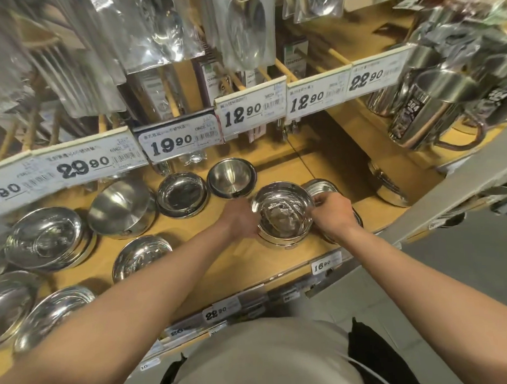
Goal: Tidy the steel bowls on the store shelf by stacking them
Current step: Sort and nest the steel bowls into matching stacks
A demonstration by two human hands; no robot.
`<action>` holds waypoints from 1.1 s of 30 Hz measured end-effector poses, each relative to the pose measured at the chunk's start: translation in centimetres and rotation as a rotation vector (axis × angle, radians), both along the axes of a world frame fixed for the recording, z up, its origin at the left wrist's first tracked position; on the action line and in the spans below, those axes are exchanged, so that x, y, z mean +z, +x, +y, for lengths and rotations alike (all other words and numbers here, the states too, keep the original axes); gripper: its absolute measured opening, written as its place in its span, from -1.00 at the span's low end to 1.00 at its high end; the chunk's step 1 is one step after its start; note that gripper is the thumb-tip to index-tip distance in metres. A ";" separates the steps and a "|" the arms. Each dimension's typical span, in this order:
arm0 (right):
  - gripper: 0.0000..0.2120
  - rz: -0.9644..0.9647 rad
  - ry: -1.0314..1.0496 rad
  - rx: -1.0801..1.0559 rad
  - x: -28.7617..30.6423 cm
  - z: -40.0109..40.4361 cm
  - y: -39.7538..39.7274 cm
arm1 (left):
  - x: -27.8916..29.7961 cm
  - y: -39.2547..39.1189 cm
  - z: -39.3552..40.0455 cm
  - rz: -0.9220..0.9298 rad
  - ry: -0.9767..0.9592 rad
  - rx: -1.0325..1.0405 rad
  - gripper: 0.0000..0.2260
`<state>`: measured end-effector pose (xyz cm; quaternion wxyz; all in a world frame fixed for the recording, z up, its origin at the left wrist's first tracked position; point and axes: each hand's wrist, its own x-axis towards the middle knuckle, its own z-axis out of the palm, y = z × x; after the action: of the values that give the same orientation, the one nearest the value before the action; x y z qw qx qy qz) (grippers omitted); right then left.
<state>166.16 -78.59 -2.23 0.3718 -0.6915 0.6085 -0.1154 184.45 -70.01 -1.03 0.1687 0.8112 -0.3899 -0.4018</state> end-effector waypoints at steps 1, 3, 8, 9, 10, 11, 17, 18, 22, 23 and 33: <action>-0.87 0.002 -0.004 0.017 0.1 0.0 -0.1 | 0.1 -0.1 0.0 -0.043 0.023 -0.026 -0.81; -0.85 -0.014 -0.003 0.043 0.2 0.1 -0.2 | 0.5 -0.2 0.2 -0.167 0.049 -0.052 -0.77; -0.81 -0.029 0.067 0.085 0.1 0.2 -0.4 | 0.4 -0.1 0.6 -0.197 -0.034 0.059 -0.81; -0.79 -0.027 0.083 0.094 -0.1 0.3 -0.5 | 0.3 -0.1 0.6 -0.175 -0.047 0.076 -0.81; -0.76 -0.027 0.091 0.104 -0.2 0.3 -0.7 | 0.3 -0.2 0.7 -0.142 -0.063 0.097 -0.80; -0.74 -0.023 0.090 0.112 -0.4 0.3 -0.8 | 0.3 -0.3 0.7 -0.124 -0.078 0.108 -0.78; -0.61 -0.031 0.105 0.161 -0.6 0.4 -0.9 | 0.0 -0.6 1.1 -0.213 -0.115 0.098 -0.74; -0.62 -0.019 0.109 0.169 -0.7 0.4 -0.9 | -0.1 -0.7 1.1 -0.221 -0.117 0.101 -0.73; -0.76 0.014 0.065 0.199 -0.5 -0.2 -0.8 | 0.0 -1.3 1.1 -0.278 -0.110 0.119 -0.71; -0.79 0.007 0.057 0.199 -0.5 -0.4 -0.9 | 0.0 -1.4 1.0 -0.293 -0.106 0.119 -0.70; -0.73 -0.061 0.138 0.152 -1.1 1.3 -1.1 | 0.3 -1.2 0.6 -0.332 -0.102 0.098 -0.74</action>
<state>165.07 -77.32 -3.30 0.4446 -0.7047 0.5490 -0.0658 183.24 -69.42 -0.72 0.1624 0.8749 -0.3922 -0.2332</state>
